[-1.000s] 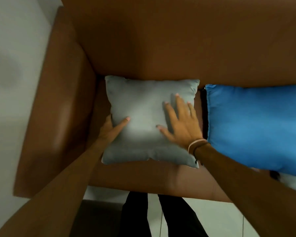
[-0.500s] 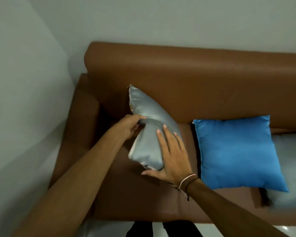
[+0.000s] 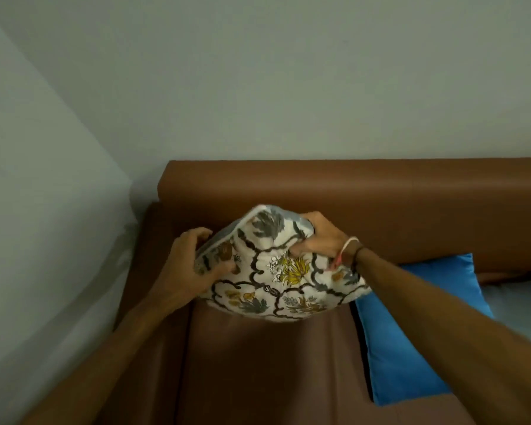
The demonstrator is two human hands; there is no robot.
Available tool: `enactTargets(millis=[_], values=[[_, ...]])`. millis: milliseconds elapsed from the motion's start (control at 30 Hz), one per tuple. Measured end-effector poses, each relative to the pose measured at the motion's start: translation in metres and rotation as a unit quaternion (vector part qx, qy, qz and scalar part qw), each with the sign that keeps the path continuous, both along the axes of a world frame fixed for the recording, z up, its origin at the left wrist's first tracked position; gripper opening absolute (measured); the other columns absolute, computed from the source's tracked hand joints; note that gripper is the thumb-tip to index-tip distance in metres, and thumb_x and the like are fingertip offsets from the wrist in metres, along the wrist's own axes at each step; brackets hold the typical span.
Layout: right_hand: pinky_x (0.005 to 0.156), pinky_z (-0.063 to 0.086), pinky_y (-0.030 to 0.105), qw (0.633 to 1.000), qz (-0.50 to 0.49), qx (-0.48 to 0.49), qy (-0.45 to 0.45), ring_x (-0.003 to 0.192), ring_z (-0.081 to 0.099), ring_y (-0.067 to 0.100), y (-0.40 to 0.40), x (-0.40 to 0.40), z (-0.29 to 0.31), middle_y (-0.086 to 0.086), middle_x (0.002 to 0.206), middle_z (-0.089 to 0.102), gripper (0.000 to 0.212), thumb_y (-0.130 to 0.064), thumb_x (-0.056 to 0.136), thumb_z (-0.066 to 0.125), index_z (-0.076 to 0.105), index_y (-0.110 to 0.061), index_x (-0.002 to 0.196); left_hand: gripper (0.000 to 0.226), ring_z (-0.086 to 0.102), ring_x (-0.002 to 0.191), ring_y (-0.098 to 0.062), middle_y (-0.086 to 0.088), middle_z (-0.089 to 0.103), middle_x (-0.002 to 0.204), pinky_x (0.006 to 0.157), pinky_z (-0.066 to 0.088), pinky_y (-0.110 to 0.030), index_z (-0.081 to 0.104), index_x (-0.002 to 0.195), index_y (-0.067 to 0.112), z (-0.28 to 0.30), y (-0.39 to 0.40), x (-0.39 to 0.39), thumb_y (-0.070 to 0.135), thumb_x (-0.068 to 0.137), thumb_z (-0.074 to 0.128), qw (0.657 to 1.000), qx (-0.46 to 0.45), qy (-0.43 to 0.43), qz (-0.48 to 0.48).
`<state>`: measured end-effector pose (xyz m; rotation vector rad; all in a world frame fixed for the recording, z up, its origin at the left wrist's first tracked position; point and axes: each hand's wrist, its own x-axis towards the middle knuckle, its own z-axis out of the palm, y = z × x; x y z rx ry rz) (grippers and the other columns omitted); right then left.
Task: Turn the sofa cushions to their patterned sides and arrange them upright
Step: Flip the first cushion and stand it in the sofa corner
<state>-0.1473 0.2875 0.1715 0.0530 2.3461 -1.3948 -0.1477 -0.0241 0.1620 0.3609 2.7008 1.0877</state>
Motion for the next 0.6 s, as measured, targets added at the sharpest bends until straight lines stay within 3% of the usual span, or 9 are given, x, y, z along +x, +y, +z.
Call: enactTargets(millis=[67,100,167,233,267,333,433,533,600], values=[[0.060,0.057,0.016,0.997,0.048,-0.019,-0.049,0.068,0.075,0.006,-0.003,-0.028,0.006,-0.004,0.078,0.078,0.026,0.002,0.072,0.082,0.074,-0.017,0.088,0.111,0.049,0.129,-0.002,0.020,0.051,0.141,0.112,0.037,-0.034,0.033,0.145,0.043,-0.006,-0.009,-0.014,0.072,0.052,0.086,0.993,-0.030,0.001,-0.110],[0.060,0.055,0.012,0.996,0.056,-0.022,-0.065,0.068,0.074,0.002,-0.007,-0.040,0.005,-0.005,0.080,0.078,0.024,-0.001,0.072,0.083,0.073,-0.019,0.085,0.117,0.051,0.128,0.006,0.029,0.053,0.138,0.112,0.039,-0.027,0.030,0.145,0.051,-0.010,-0.010,-0.021,0.065,0.047,0.092,0.992,0.005,-0.049,-0.117],[0.054,0.051,0.006,0.996,0.028,-0.027,-0.080,0.063,0.070,-0.010,-0.016,-0.060,-0.005,-0.010,0.079,0.074,0.027,-0.005,0.072,0.084,0.067,-0.024,0.080,0.112,0.058,0.115,0.015,0.035,0.062,0.124,0.097,0.048,-0.011,0.039,0.136,0.058,-0.029,-0.013,-0.037,0.051,0.042,0.099,0.985,0.085,-0.133,-0.070],[0.057,0.051,0.005,0.997,-0.010,-0.026,-0.071,0.065,0.067,-0.016,-0.021,-0.065,-0.019,-0.016,0.077,0.076,0.031,-0.008,0.073,0.084,0.067,-0.028,0.089,0.099,0.063,0.106,0.013,0.027,0.067,0.117,0.096,0.051,-0.016,0.052,0.131,0.045,-0.047,-0.013,-0.053,0.044,0.044,0.100,0.984,0.089,-0.147,-0.037],[0.064,0.055,0.008,0.997,-0.016,-0.028,-0.064,0.069,0.069,-0.013,-0.023,-0.065,-0.027,-0.016,0.083,0.078,0.037,-0.010,0.074,0.085,0.069,-0.027,0.103,0.096,0.062,0.105,0.013,0.024,0.067,0.119,0.097,0.049,-0.017,0.056,0.132,0.038,-0.053,-0.012,-0.061,0.042,0.047,0.100,0.985,0.083,-0.150,-0.035],[0.080,0.060,0.022,0.998,-0.012,-0.014,-0.066,0.081,0.071,-0.004,-0.028,-0.066,-0.043,-0.007,0.105,0.075,0.069,-0.018,0.072,0.089,0.059,-0.018,0.134,0.094,0.062,0.106,0.009,0.017,0.068,0.121,0.093,0.046,-0.012,0.059,0.134,0.029,-0.062,-0.015,-0.081,0.036,0.050,0.101,0.985,0.073,-0.153,-0.034],[0.103,0.051,0.043,0.995,0.028,0.077,-0.050,0.115,0.065,0.019,-0.030,-0.049,-0.052,-0.002,0.130,0.065,0.111,-0.044,0.052,0.098,0.042,-0.025,0.146,0.088,0.067,0.104,0.000,0.008,0.072,0.118,0.089,0.047,-0.008,0.063,0.130,0.018,-0.071,-0.015,-0.101,0.024,0.051,0.101,0.986,0.055,-0.148,-0.047],[0.105,0.049,0.050,0.986,0.021,0.163,0.010,0.124,0.057,0.026,-0.044,-0.034,-0.063,0.002,0.137,0.057,0.127,-0.065,0.042,0.092,0.031,-0.031,0.148,0.084,0.058,0.093,0.020,0.013,0.070,0.111,0.082,0.043,0.004,0.064,0.127,0.019,-0.083,-0.023,-0.113,0.020,0.052,0.101,0.987,0.051,-0.142,-0.052],[0.097,0.054,0.053,0.982,-0.017,0.184,0.038,0.120,0.060,0.027,-0.055,-0.029,-0.069,0.003,0.135,0.059,0.121,-0.071,0.047,0.088,0.029,-0.032,0.145,0.086,0.058,0.093,0.018,0.012,0.069,0.112,0.083,0.044,0.002,0.063,0.129,0.020,-0.091,-0.029,-0.114,0.020,0.052,0.100,0.988,0.047,-0.139,-0.044]])
